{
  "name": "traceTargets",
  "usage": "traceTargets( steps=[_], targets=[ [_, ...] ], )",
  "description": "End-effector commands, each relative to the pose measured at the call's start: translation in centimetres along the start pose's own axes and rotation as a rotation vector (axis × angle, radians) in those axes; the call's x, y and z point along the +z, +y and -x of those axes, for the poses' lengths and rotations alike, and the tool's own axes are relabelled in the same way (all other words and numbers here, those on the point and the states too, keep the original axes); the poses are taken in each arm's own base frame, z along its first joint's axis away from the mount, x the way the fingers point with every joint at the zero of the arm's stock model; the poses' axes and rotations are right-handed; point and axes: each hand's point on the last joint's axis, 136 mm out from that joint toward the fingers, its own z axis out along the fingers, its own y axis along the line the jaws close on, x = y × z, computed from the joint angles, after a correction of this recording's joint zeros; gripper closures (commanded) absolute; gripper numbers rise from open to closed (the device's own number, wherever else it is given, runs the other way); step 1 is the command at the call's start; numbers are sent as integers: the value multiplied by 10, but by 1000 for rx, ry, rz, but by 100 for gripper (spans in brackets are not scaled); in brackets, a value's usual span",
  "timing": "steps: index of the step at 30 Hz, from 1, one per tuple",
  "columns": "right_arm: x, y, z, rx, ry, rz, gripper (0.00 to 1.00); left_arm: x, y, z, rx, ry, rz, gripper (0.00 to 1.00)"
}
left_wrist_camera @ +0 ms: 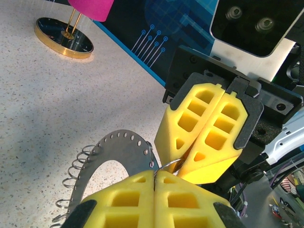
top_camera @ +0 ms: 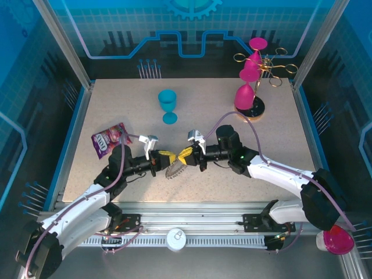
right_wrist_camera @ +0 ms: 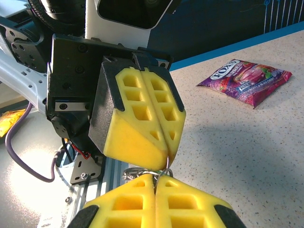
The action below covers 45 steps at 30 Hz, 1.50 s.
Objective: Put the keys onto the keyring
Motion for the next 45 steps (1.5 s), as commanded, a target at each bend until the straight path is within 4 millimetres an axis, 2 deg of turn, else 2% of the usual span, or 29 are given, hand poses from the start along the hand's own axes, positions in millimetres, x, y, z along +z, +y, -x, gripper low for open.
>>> traceTargets(
  steps=[1,9,24,45],
  targets=[
    [-1,38,41,-107,-91,139,100,0,27,-4,-25,14,135,100],
    [-2,41,42,-112,-92,147,100,0,34,-4,-38,15,171,100],
    [0,41,42,-116,-87,144,100,2,33,-7,-58,36,159,100],
    [4,50,42,-120,-84,189,100,10,33,-10,-92,75,136,100]
  ],
)
